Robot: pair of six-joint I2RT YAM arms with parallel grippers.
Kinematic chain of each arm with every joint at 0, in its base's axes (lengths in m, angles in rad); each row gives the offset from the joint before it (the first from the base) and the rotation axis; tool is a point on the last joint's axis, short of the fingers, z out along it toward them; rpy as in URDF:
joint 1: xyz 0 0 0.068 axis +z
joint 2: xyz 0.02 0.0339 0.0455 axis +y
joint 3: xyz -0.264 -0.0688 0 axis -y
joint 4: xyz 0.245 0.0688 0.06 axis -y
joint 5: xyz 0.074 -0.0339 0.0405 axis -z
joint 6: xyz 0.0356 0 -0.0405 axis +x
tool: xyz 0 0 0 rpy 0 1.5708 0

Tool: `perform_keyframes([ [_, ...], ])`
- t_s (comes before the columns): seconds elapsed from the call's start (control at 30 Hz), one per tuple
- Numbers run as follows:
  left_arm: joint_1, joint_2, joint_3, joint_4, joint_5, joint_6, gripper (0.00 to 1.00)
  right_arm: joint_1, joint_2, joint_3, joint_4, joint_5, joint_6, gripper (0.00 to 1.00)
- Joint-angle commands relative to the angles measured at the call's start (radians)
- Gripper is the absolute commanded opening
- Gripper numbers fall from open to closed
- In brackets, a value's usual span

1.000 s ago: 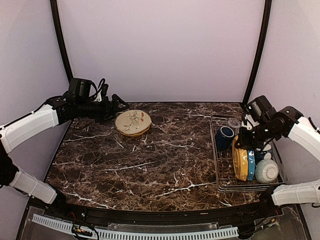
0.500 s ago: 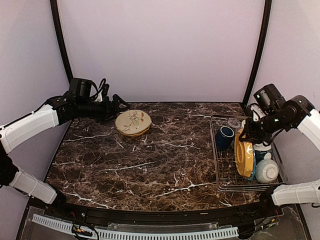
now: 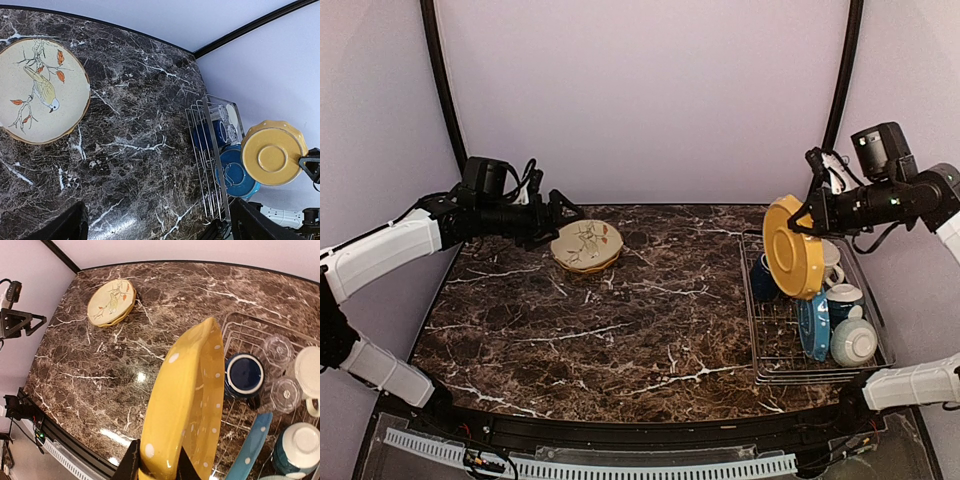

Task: Unload the mixed dishes from the dish rack
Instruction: Grab the plate from the dish rack, then pass from the right arm to the left

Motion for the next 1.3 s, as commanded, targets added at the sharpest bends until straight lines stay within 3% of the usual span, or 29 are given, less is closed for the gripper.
perform_keyframes([
  [0.0, -0.008, -0.004, 0.019, 0.013, 0.044, -0.009, 0.98, 0.0, 0.058, 0.066, 0.256, -0.14, -0.128, 0.0],
  [0.13, -0.01, 0.006, 0.01, 0.038, 0.107, -0.042, 0.98, 0.035, 0.126, 0.066, 0.364, -0.21, -0.176, 0.0],
  [0.47, -0.047, 0.059, -0.045, 0.194, 0.219, -0.177, 0.97, 0.289, 0.346, 0.092, 0.487, 0.048, -0.306, 0.0],
  [0.8, -0.065, 0.15, -0.048, 0.22, 0.227, -0.361, 0.95, 0.473, 0.509, 0.026, 0.587, 0.34, -0.468, 0.0],
  [1.07, -0.129, 0.185, -0.038, 0.17, 0.128, -0.388, 0.98, 0.547, 0.565, -0.019, 0.658, 0.418, -0.545, 0.0],
  [1.27, -0.202, 0.281, 0.025, 0.169, 0.135, -0.395, 0.98, 0.611, 0.613, -0.012, 0.683, 0.53, -0.608, 0.0],
])
